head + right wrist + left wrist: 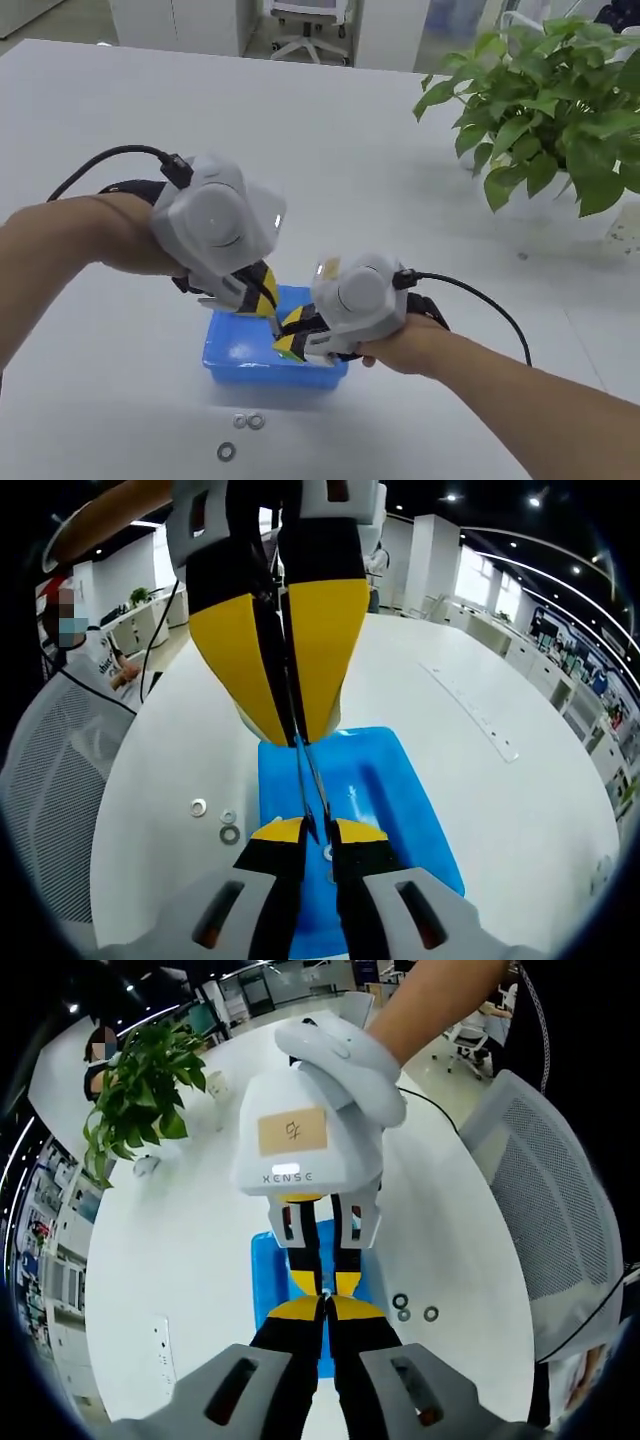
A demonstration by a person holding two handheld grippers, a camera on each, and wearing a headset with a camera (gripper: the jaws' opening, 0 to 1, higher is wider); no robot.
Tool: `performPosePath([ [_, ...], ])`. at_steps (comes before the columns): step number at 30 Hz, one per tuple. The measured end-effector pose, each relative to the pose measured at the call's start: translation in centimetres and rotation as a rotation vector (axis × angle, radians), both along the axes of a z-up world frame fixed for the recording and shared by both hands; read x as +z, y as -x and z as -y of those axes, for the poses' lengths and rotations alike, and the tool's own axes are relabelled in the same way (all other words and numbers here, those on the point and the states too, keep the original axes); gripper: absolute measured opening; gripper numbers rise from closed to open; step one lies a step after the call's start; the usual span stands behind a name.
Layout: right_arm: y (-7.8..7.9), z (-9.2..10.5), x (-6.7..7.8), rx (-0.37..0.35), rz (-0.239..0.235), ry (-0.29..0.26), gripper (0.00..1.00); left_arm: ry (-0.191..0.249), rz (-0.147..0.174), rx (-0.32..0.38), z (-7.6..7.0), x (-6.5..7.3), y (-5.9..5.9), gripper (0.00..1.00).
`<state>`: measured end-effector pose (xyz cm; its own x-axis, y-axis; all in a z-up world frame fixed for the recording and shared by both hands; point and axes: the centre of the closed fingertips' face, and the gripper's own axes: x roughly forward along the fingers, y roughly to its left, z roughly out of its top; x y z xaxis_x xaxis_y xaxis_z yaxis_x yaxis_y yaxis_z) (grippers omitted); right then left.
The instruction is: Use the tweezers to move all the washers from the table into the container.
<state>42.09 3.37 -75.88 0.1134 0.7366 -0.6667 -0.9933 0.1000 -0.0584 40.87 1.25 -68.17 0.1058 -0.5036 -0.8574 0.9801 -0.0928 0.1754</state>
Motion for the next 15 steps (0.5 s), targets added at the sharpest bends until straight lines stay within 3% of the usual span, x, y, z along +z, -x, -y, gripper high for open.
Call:
performPosePath([
  [15, 2.4, -0.5, 2.0, 0.013, 0.036, -0.036, 0.11, 0.005, 0.005, 0.006, -0.4, 1.8, 2.4, 0.05],
])
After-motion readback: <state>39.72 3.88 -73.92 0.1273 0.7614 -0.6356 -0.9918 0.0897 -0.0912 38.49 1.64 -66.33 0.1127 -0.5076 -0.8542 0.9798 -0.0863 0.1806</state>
